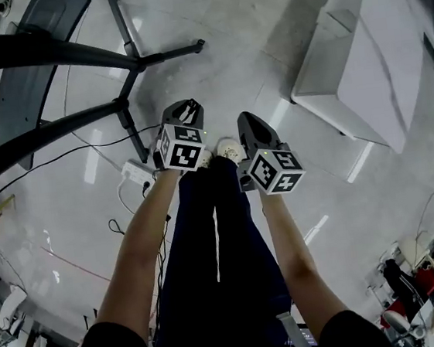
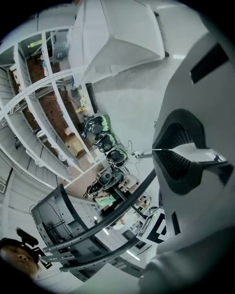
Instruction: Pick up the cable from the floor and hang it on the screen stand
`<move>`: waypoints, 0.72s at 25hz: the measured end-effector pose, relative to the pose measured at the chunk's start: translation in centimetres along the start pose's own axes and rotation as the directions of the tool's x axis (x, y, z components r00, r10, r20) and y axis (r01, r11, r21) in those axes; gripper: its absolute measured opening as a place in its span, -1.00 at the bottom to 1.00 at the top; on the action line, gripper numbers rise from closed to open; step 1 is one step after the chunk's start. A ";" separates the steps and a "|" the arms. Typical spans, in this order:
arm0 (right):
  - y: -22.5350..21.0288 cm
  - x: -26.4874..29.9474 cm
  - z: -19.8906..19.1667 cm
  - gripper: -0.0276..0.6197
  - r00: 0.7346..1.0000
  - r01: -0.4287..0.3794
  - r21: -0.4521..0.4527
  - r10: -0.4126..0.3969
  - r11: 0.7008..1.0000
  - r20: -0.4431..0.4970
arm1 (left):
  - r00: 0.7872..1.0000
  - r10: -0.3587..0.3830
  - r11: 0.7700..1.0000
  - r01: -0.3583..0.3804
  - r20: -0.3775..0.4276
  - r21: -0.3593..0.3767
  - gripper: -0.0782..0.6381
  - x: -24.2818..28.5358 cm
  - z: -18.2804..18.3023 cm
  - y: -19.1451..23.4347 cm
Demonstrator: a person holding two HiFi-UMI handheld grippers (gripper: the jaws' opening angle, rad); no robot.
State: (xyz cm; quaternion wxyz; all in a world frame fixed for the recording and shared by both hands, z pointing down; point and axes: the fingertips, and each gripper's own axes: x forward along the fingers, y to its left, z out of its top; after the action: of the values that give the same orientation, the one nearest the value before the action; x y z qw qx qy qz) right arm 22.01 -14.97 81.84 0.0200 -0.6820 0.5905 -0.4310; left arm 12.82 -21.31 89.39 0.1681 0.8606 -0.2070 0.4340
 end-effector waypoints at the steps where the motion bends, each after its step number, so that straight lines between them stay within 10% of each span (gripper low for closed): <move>1: 0.5 -0.6 0.7 -0.84 1.000 0.001 0.011 -0.001 1.000 0.015 | 1.000 -0.001 1.000 0.001 0.008 -0.006 -0.44 -1.0 0.7 -0.1; 18: 8.8 -7.5 9.3 -0.84 0.998 -0.057 -0.109 0.061 0.992 0.034 | 0.988 -0.011 1.000 0.014 0.154 -0.021 -0.44 -14.8 10.9 -2.0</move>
State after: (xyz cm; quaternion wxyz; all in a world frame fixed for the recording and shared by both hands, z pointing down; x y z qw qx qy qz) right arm 21.21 -15.94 67.06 0.0069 -0.6723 0.6322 -0.3850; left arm 13.28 -21.58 70.91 0.1639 0.8909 -0.2188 0.3627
